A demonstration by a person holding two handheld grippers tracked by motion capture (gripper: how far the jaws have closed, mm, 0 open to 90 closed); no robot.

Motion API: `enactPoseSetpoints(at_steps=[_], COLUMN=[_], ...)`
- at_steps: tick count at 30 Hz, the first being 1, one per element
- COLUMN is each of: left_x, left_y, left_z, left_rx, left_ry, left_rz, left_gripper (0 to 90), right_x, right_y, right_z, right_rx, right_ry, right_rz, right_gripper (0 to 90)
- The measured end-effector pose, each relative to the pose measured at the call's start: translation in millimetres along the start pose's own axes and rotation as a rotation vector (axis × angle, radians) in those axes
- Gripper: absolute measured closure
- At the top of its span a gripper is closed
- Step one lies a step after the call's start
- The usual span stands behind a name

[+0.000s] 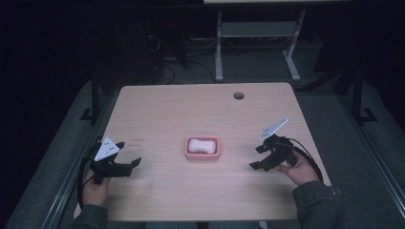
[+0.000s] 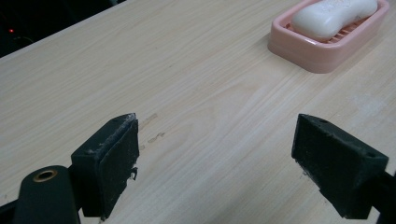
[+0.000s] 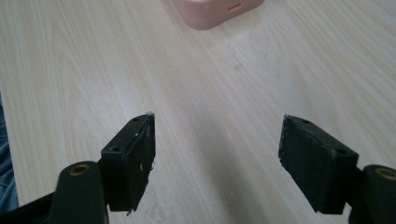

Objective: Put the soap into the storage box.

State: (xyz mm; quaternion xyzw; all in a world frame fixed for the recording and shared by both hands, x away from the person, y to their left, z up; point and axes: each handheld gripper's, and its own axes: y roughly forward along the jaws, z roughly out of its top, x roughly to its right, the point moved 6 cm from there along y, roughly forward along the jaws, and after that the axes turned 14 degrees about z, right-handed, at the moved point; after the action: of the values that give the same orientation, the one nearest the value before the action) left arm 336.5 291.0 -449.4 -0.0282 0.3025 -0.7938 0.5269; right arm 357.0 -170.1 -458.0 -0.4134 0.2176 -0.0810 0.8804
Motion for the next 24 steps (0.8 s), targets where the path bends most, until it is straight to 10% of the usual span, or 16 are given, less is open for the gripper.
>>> enactPoseSetpoints(at_steps=[24], left_x=[3.6], left_y=[1.0], left_z=[-0.1], left_rx=[-0.009], left_ry=[0.023], left_rz=[-0.003], left_gripper=[14.5], right_x=[-13.4], right_y=[-4.8], right_z=[-47.6], right_rx=[0.031], right_ry=[0.043], right_rz=[-0.036], right_gripper=[24.2])
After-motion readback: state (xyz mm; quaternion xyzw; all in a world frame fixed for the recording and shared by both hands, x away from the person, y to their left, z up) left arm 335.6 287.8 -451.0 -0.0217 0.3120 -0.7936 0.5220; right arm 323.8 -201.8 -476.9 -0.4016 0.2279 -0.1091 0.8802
